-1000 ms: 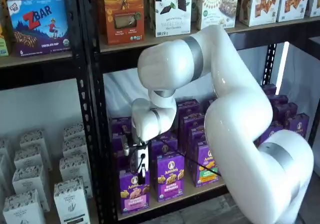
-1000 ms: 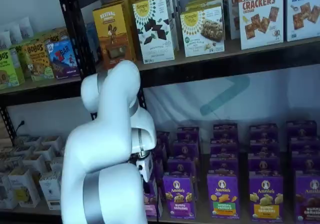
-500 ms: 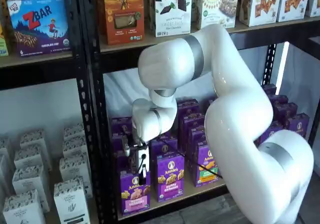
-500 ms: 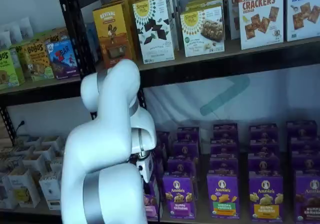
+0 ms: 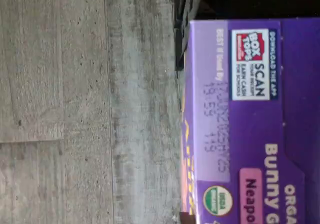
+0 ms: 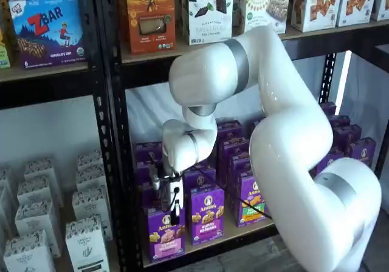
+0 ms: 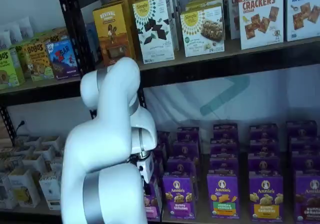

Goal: Pick up the purple box with a pink patch in the middle, on the bottom shelf, the first box from the left

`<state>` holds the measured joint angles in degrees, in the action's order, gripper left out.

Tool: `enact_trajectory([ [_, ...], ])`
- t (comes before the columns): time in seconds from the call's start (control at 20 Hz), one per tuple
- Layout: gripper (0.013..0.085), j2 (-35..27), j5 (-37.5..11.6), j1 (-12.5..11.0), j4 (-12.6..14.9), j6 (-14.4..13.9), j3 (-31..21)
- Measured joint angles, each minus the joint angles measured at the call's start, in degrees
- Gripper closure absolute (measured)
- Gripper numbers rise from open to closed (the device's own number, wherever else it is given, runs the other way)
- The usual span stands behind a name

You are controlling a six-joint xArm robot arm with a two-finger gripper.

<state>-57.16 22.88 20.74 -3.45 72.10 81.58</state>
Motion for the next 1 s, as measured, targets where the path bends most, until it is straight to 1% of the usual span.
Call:
enact_trajectory([
  [0.15, 0.0650, 0.8, -0.3, 0.0, 0.3, -0.2, -1.2],
  [0.3, 0.0650, 2.3, -1.1, -0.1, 0.6, -0.4, -3.6],
  [0.65, 0.0650, 7.6, -3.8, -0.7, 1.2, -0.3, -11.5],
  [0.8, 0.0650, 10.1, -4.6, -1.1, 3.0, -1.6, -14.9],
  [1.0, 0.0650, 13.8, -5.5, -1.5, 2.4, -0.7, -19.6],
])
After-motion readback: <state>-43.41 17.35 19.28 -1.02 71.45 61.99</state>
